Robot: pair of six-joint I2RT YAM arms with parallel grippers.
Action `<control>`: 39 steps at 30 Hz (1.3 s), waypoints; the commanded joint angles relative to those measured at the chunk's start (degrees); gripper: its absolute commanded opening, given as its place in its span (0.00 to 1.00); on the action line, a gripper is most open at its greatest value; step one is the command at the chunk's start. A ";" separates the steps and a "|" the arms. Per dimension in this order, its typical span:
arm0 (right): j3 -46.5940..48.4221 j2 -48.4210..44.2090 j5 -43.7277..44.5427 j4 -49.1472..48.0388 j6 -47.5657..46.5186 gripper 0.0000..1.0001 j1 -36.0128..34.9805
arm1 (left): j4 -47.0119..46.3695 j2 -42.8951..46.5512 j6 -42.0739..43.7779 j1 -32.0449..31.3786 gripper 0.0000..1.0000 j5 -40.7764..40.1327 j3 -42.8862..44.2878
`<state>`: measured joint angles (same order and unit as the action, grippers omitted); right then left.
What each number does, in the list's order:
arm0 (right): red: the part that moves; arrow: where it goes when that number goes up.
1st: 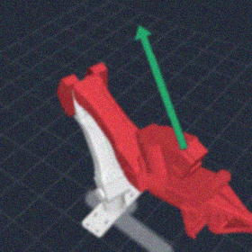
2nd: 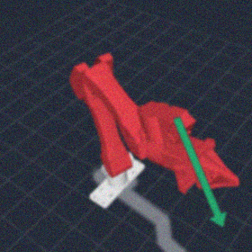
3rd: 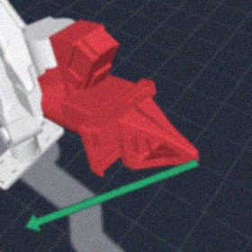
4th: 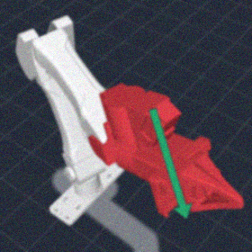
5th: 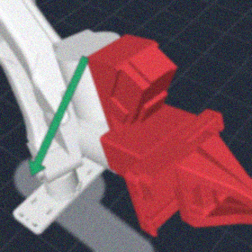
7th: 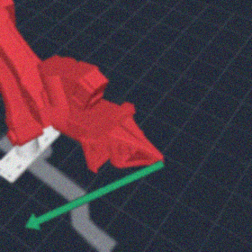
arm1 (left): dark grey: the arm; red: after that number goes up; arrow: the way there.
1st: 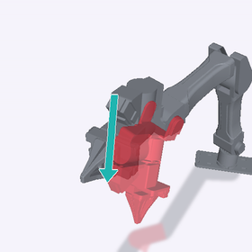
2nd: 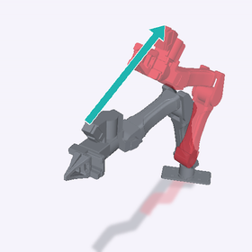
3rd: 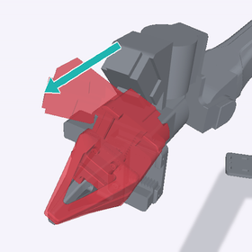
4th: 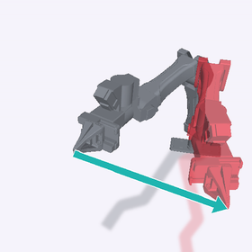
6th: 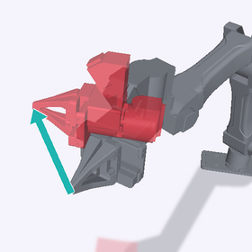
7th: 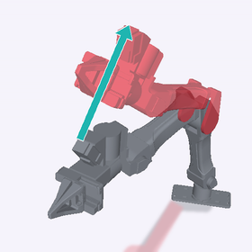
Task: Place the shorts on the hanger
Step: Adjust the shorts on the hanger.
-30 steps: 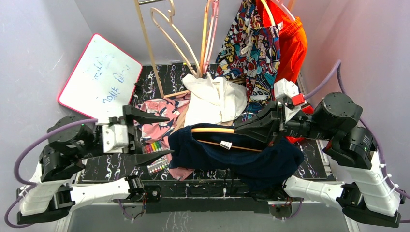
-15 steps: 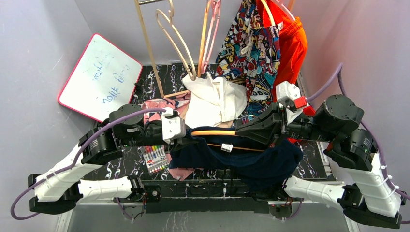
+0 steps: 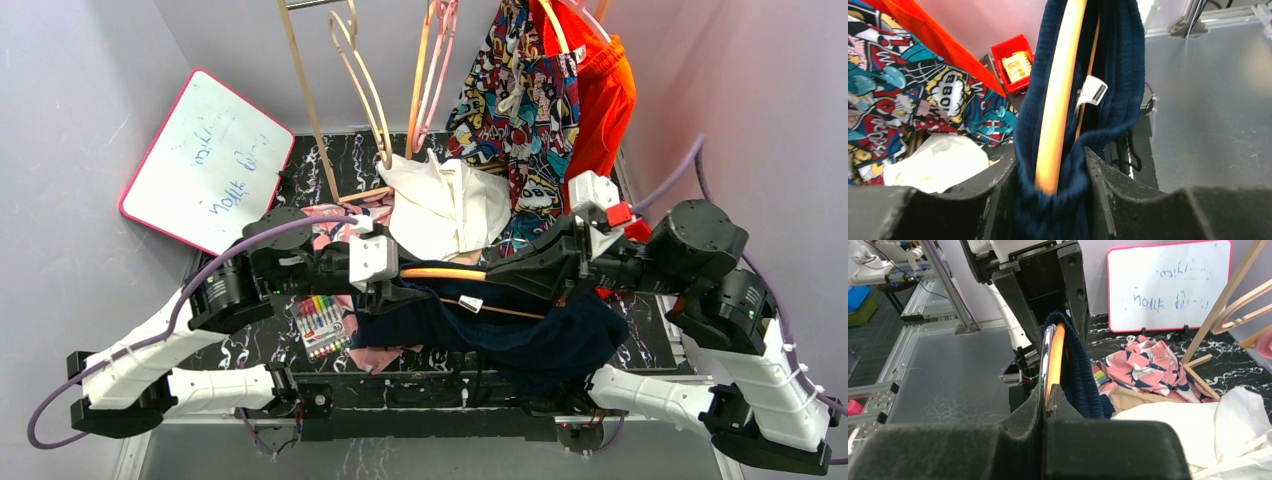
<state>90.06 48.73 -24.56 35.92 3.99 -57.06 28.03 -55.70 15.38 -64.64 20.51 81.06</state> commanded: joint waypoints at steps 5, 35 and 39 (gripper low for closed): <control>0.28 0.76 0.94 -8.04 -0.20 0.00 -0.15 | -5.50 -2.10 -0.53 -0.23 0.46 3.81 1.99; -3.82 -0.90 10.96 -18.61 0.84 0.00 -0.12 | -10.32 5.33 -1.70 -0.25 0.98 -3.98 0.46; -4.84 -2.12 17.06 -21.95 0.05 0.00 -0.11 | -13.94 11.67 -2.36 -0.22 0.98 -10.78 -0.65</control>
<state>84.29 49.30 -15.59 27.03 5.54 -57.12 19.33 -52.18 13.43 -64.64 17.54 80.27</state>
